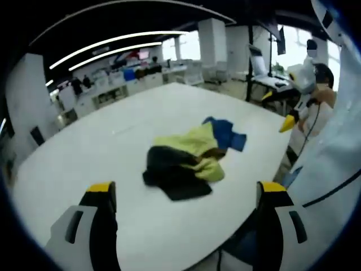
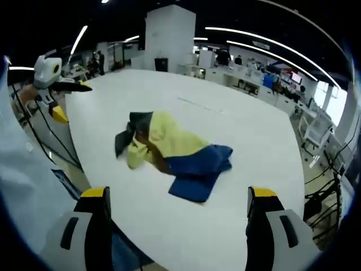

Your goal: Fold the garment on the visible template until the final outline fits inside the template.

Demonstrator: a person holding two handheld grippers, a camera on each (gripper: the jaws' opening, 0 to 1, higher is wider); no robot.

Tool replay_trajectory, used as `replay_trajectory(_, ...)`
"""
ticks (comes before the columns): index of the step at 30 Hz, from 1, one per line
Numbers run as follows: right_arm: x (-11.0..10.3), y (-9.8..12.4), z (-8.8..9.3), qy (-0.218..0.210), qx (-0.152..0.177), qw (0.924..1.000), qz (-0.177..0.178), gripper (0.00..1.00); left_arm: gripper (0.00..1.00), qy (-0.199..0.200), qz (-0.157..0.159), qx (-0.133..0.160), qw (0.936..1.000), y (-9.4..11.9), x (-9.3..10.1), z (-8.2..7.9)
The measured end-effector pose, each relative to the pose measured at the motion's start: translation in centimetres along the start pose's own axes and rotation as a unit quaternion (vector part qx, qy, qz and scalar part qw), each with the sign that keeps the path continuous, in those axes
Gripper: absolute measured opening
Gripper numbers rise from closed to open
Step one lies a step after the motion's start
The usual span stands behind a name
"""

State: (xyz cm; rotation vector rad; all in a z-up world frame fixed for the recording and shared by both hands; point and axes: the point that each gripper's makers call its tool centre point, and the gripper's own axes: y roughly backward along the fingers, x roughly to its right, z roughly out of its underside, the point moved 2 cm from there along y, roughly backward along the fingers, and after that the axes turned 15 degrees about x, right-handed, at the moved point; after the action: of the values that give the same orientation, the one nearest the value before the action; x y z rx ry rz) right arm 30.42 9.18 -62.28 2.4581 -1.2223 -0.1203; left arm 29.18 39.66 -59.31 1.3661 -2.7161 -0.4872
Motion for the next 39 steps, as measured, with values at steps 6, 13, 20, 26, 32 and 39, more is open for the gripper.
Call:
replay_trajectory(6, 0.01, 0.0, 0.09, 0.001, -0.002, 1.0, 0.001, 1.0, 1.0, -0.001, 0.0, 0.001, 1.0, 0.05, 0.03, -0.03)
replay_trajectory(13, -0.05, 0.07, 0.19, 0.0, -0.002, 1.0, 0.001, 1.0, 1.0, -0.001, -0.001, -0.003, 1.0, 0.17, 0.05, 0.19)
replay_trajectory(20, -0.07, 0.12, 0.37, -0.003, -0.003, 1.0, 0.002, 1.0, 1.0, 0.002, -0.003, -0.005, 1.0, 0.31, 0.09, 0.36)
replay_trajectory(26, 0.04, 0.08, 0.27, -0.002, -0.001, 1.0, 0.003, 1.0, 1.0, 0.001, -0.003, -0.005, 1.0, 0.33, 0.07, 0.33)
replay_trajectory(32, 0.03, 0.03, 0.3, -0.003, -0.001, 1.0, 0.002, 1.0, 1.0, -0.001, -0.001, -0.006, 1.0, 0.27, 0.16, 0.28)
replay_trajectory(39, 0.14, -0.07, 0.21, -0.005, 0.001, 1.0, 0.002, 1.0, 1.0, -0.001, -0.001, -0.006, 1.0, 0.17, 0.01, 0.25)
